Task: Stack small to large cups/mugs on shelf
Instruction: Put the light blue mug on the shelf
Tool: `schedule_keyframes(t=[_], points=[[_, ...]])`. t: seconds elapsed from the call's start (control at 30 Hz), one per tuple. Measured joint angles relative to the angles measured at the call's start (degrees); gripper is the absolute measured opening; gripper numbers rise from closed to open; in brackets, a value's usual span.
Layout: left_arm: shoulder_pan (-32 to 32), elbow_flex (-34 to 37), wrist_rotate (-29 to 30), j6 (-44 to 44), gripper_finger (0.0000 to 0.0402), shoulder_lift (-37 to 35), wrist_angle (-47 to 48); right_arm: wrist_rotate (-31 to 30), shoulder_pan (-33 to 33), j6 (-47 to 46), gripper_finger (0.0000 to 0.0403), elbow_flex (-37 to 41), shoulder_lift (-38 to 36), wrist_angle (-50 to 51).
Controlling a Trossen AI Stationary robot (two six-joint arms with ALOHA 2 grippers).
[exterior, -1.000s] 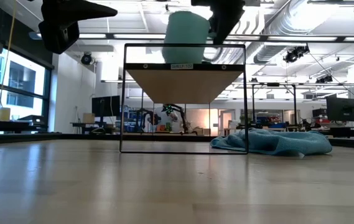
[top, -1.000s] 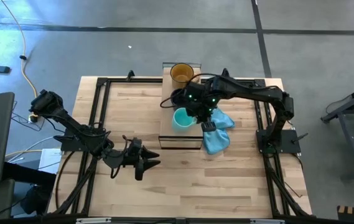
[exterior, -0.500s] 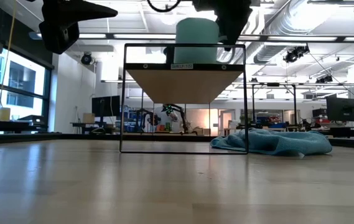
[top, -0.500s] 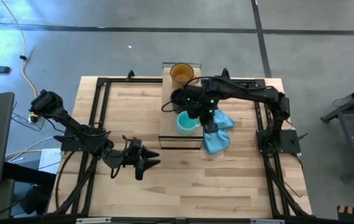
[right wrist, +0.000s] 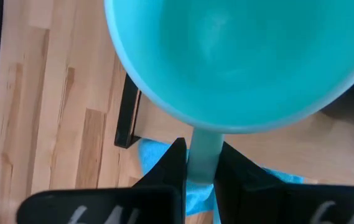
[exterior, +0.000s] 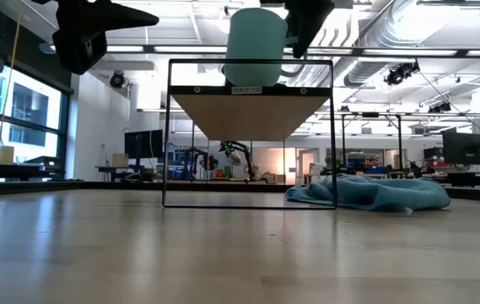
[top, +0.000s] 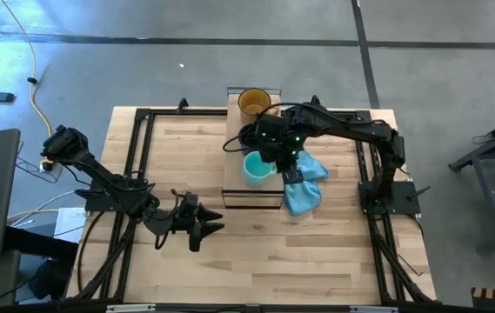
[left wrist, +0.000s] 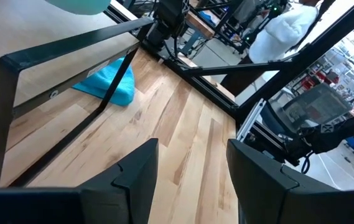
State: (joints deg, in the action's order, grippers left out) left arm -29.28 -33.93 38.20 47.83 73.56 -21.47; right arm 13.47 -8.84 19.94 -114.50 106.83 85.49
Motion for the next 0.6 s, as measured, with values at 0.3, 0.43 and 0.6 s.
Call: schedule_keyframes(t=[0.3, 0.43, 0.6], points=[[0.0, 0.0, 1.1, 0.0, 0.0179, 0.0, 0.6, 0.0, 0.0, 1.2, 0.0025, -2.5, 3.6, 2.3], [0.0, 0.0, 1.1, 0.0, 0.0179, 0.0, 0.6, 0.0, 0.0, 1.9, 0.0025, -4.9, 5.4, 4.1], [0.0, 0.0, 1.1, 0.0, 0.0179, 0.0, 0.7, 0.0, -0.5, 2.8, 0.0025, -6.8, 5.7, 4.5]])
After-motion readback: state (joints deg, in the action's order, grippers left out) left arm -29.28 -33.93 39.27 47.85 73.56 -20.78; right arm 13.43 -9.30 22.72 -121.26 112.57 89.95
